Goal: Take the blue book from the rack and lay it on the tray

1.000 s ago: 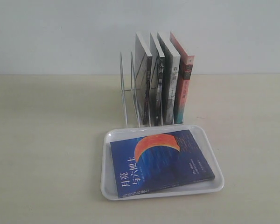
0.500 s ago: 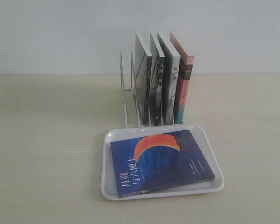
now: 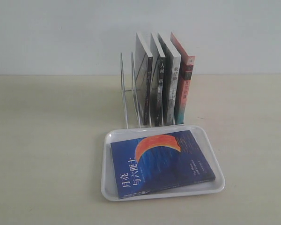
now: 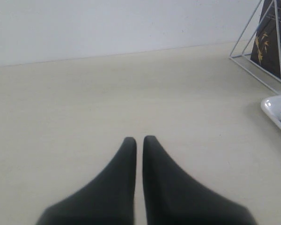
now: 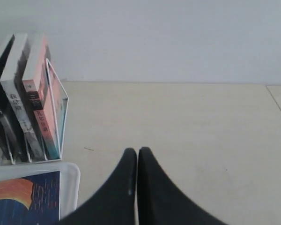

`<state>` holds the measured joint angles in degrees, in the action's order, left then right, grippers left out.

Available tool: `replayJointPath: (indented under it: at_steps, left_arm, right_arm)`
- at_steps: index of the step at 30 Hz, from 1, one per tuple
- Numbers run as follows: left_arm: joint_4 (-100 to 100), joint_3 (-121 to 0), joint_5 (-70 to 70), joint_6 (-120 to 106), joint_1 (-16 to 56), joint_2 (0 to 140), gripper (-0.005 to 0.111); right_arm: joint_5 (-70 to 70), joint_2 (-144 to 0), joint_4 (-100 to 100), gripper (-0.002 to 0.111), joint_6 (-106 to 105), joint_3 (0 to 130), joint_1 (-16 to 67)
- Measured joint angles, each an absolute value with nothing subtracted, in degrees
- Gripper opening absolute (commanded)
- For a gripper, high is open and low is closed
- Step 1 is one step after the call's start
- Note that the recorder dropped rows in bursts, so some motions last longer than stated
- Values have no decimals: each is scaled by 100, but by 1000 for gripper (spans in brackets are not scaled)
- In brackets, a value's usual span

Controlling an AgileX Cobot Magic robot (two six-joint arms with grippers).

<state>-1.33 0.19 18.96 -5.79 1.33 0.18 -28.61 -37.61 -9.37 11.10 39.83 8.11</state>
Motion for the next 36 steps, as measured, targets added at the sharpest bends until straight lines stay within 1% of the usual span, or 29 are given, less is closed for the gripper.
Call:
replayJointPath:
  at_steps: [6, 11, 16, 22, 27, 33, 36]
  left_arm:
    - [-133, 19, 1896, -579, 133, 18, 5]
    - [-133, 19, 1896, -579, 133, 18, 5]
    - [-133, 19, 1896, -579, 133, 18, 5]
    - [-133, 19, 1896, -579, 133, 18, 5]
    - [-133, 19, 1896, -579, 133, 18, 5]
    - [-133, 19, 1896, -579, 133, 18, 5]
    - [-133, 19, 1896, -579, 133, 18, 5]
  right_arm:
    - [-2675, -2308, -790, 0, 1110, 2807, 811]
    - [-2031, -1022, -757, 0, 1095, 1583, 811]
    - [-1764, -183, -791, 0, 1058, 684, 811]
    - [-1738, -31, -801, 0, 1028, 72, 811]
    - [-1882, -31, -643, 0, 917, 22, 811]
    - [-1888, -31, 0, 0, -141, 22, 811]
    - [-1888, -31, 92, 0, -342, 22, 811]
